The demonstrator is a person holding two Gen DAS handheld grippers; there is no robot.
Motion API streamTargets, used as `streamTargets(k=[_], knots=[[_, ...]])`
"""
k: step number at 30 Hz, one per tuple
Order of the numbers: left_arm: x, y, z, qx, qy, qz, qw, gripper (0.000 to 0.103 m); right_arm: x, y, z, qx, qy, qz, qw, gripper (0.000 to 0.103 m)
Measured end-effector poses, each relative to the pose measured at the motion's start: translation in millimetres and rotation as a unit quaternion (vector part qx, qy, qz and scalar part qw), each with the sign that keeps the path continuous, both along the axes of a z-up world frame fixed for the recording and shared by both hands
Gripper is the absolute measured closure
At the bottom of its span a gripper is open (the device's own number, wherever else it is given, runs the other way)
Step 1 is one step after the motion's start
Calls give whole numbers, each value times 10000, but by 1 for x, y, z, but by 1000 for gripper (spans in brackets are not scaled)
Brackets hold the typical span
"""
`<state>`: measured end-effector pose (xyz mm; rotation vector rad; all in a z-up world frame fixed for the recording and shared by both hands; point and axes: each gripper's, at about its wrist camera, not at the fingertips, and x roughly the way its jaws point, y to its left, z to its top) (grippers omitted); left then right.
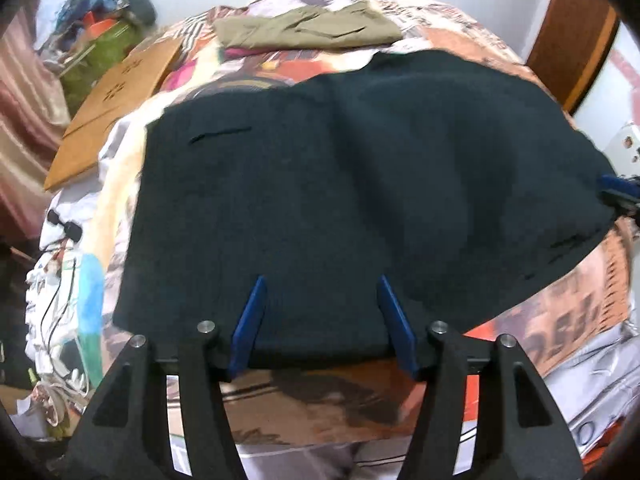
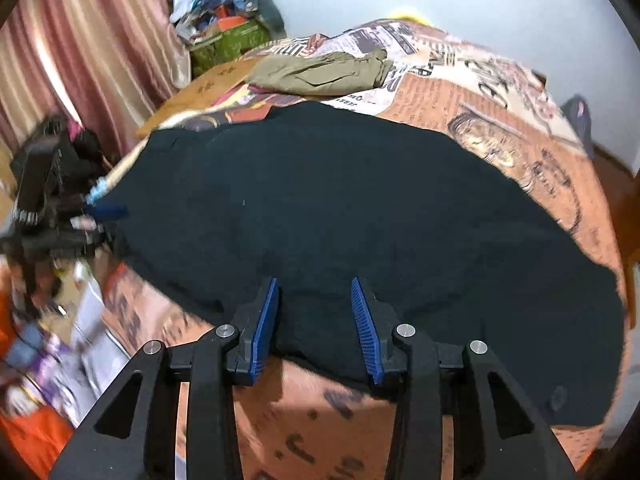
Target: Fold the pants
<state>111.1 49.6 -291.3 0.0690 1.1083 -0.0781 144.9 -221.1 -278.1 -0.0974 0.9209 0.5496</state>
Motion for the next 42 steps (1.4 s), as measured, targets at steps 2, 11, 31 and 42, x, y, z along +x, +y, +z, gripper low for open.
streamTargets(k=[2, 11, 31, 42], knots=[[-2, 6, -3, -12, 12, 76, 10000, 42, -3, -14, 4, 159, 108, -125, 9997, 69], [-3, 4, -2, 140, -50, 157, 9998, 41, -29, -156, 18, 316, -157, -2300, 9726, 63], [3, -2, -5, 442, 28, 318, 9985, 35, -33, -247, -53, 536, 252, -3736, 9257, 80], [3, -1, -6, 563, -1, 281, 9980, 31, -22, -237, -36, -464, -253, -3494, 9355, 93]])
